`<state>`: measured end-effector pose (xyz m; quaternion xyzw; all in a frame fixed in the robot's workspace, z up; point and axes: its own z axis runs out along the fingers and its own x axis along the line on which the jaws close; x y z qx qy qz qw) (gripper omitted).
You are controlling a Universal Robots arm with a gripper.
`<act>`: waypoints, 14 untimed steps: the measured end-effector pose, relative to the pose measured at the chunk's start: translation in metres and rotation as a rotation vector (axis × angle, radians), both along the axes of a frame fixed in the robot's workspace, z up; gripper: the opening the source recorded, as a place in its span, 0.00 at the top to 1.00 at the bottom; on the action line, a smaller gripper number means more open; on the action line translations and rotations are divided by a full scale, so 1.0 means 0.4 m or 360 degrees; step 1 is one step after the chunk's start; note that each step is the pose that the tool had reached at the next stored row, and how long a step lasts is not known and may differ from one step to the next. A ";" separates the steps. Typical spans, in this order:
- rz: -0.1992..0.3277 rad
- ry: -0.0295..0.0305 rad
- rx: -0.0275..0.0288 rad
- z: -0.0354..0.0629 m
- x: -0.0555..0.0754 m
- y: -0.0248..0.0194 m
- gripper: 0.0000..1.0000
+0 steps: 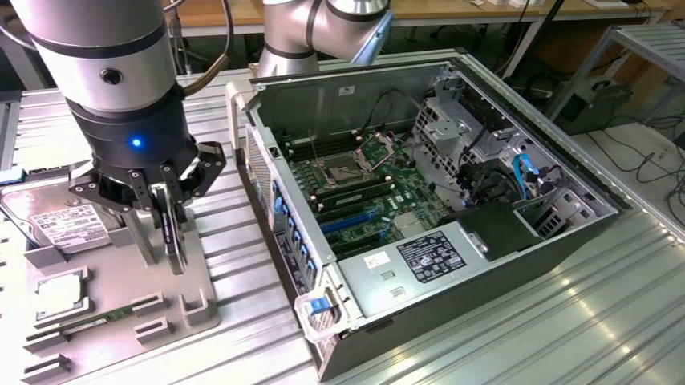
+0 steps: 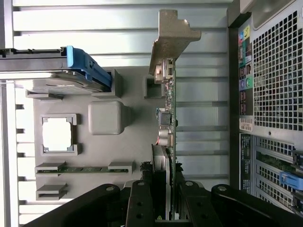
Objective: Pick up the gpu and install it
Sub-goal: 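Pick up the gpu and move the gpu toward the slot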
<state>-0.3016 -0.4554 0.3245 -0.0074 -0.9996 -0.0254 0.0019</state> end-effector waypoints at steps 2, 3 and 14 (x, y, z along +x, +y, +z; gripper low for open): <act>0.0000 -0.00002 0.00002 0.002 0.000 0.000 0.73; 0.0000 -0.00003 0.00002 0.003 0.000 0.000 0.73; 0.0000 -0.00001 0.00001 0.017 0.000 0.000 0.73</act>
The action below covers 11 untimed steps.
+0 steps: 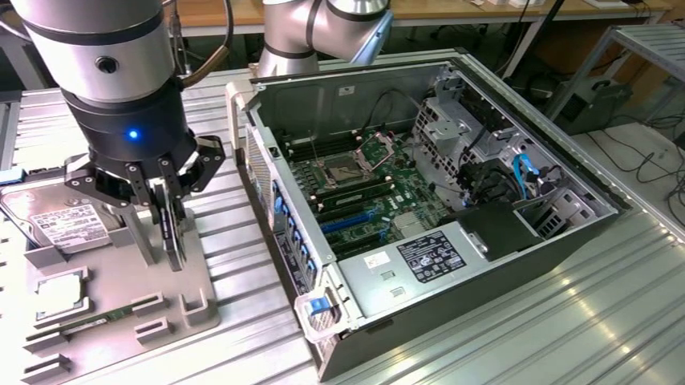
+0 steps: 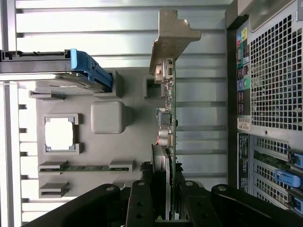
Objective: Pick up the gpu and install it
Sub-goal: 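Pick up the gpu and move the gpu toward the slot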
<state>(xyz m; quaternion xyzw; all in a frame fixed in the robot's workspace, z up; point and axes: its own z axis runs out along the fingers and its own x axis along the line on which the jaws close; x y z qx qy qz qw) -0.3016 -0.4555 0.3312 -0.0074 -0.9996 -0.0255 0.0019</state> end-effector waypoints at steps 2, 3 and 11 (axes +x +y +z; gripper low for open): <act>0.0000 0.00001 -0.00001 0.004 0.000 0.000 0.73; 0.0000 0.00001 -0.00001 0.006 0.000 0.000 0.73; 0.0000 -0.00001 0.00001 0.018 0.000 0.000 0.73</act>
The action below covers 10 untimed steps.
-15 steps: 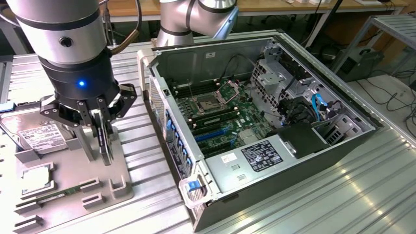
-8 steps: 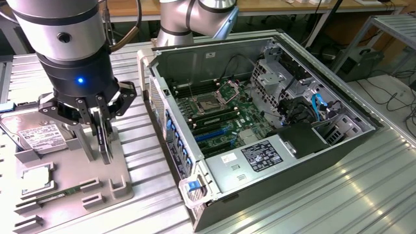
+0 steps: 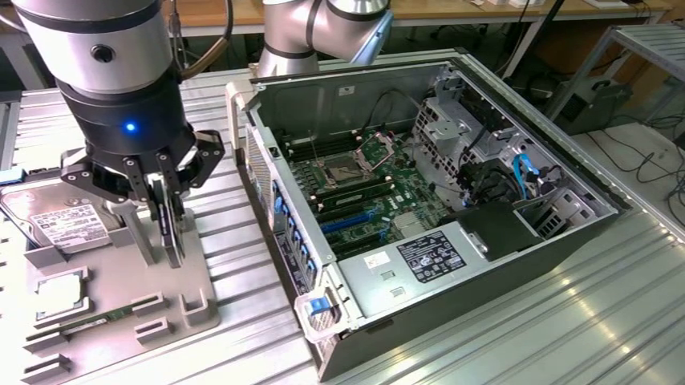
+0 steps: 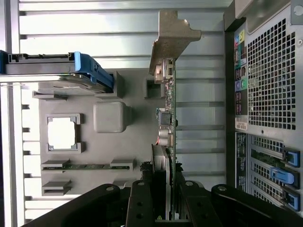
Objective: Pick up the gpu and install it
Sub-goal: 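Pick up the gpu and move the gpu toward the slot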
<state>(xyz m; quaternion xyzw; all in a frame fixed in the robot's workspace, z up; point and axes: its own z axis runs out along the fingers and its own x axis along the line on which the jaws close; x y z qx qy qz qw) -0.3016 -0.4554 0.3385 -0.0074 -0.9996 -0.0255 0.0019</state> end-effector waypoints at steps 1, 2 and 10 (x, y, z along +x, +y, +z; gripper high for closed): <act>0.0000 0.00000 -0.00001 0.002 0.000 0.000 0.73; 0.0000 0.00001 -0.00002 0.004 0.000 0.000 0.73; 0.0000 0.00000 -0.00004 0.021 0.000 0.000 0.73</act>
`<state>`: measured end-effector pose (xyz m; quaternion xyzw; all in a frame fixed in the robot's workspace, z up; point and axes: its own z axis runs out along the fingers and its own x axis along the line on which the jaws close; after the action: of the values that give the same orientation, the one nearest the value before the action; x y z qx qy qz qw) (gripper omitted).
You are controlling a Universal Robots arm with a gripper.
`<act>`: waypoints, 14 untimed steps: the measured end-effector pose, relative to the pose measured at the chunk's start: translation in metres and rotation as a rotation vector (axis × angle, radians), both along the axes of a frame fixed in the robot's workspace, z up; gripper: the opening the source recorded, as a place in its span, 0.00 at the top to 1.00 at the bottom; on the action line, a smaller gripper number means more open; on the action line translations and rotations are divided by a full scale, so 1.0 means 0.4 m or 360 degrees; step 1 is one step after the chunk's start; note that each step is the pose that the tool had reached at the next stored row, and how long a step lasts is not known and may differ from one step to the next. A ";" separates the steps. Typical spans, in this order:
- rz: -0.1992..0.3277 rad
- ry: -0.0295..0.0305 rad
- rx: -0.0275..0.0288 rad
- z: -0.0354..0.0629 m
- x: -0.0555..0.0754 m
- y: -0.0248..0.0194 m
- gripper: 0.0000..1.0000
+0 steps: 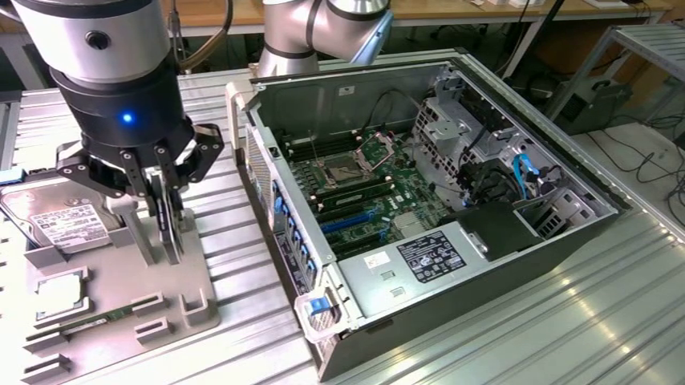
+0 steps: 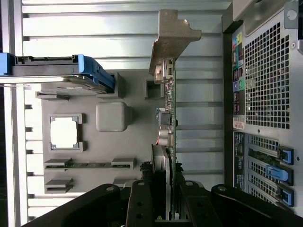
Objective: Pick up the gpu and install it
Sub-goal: 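Pick up the gpu and move the gpu toward the slot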
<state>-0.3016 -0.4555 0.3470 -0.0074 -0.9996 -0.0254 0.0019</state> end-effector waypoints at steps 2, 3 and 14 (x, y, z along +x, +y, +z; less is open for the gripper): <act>0.0000 -0.00001 -0.00001 0.003 0.000 0.000 0.73; 0.0000 0.00000 -0.00003 0.004 0.000 0.000 0.73; 0.0000 0.00000 -0.00031 0.021 0.000 0.000 0.73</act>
<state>-0.3016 -0.4555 0.3556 -0.0074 -0.9997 -0.0244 0.0019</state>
